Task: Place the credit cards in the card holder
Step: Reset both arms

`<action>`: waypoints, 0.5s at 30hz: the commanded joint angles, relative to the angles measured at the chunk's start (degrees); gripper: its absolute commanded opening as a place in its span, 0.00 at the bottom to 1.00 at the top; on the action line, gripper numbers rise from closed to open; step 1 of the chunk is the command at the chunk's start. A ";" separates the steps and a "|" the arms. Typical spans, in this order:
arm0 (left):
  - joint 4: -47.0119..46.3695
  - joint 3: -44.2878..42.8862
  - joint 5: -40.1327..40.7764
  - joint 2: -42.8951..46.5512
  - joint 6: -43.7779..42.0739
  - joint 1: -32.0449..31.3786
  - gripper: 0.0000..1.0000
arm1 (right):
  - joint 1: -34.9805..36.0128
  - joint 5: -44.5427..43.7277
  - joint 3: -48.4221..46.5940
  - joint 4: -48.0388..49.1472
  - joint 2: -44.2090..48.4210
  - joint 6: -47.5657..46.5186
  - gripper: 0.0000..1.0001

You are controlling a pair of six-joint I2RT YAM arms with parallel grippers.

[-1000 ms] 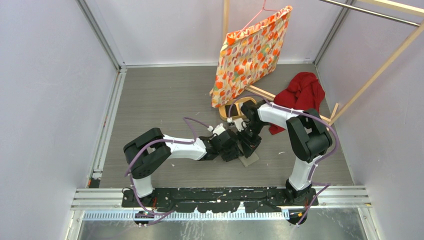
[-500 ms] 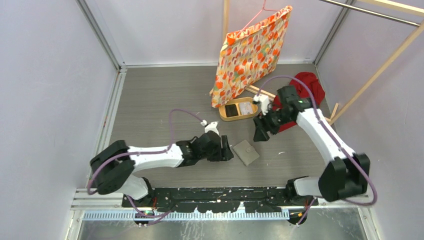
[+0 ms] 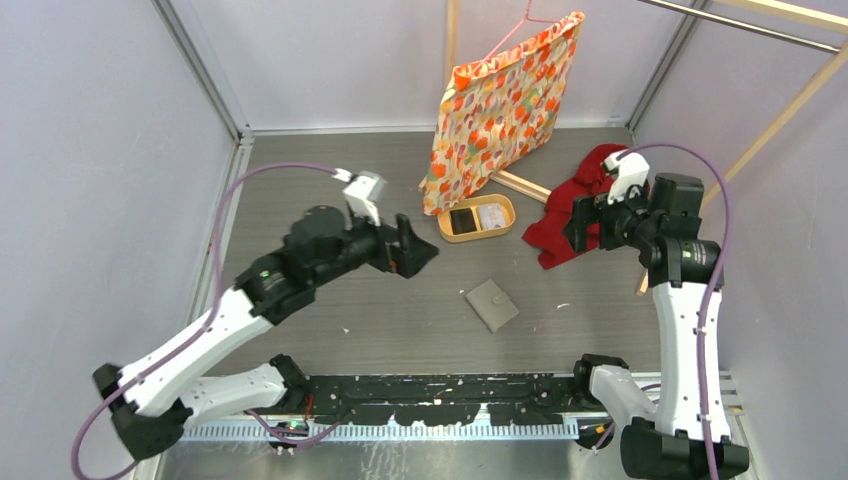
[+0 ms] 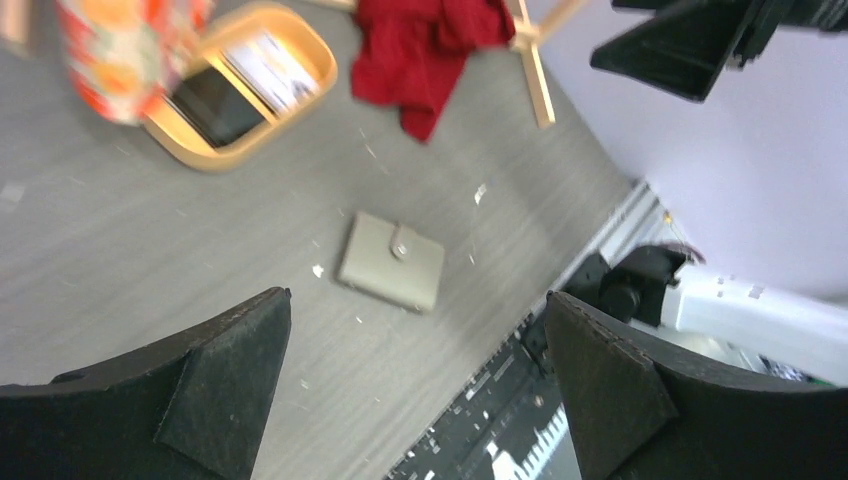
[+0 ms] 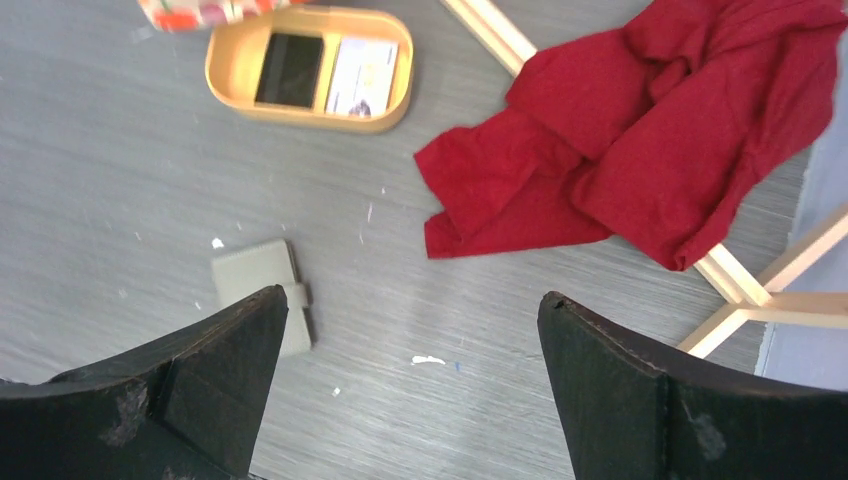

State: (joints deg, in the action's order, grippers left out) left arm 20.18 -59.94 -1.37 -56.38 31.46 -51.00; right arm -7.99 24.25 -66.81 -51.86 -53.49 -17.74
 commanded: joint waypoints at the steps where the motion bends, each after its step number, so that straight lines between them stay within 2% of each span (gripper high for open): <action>1: 7.33 -5.24 0.19 5.91 -5.68 3.00 1.00 | -0.23 -3.48 -7.72 1.54 2.75 12.46 1.00; 7: 17.74 -15.17 4.94 7.83 -8.37 3.23 1.00 | -0.44 5.44 -17.67 -3.16 0.69 16.32 1.00; 10: 19.92 -17.77 6.94 9.44 -9.24 3.19 1.00 | -0.53 4.49 -20.46 -2.54 -0.07 23.31 1.00; 15: 22.39 -20.48 8.58 11.61 -10.28 3.19 1.00 | -0.61 7.04 -22.00 -3.77 -0.55 23.70 1.00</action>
State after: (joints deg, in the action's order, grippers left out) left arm 38.57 -77.25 4.78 -46.35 23.46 -48.07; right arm -8.38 27.79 -87.24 -54.37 -53.19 2.09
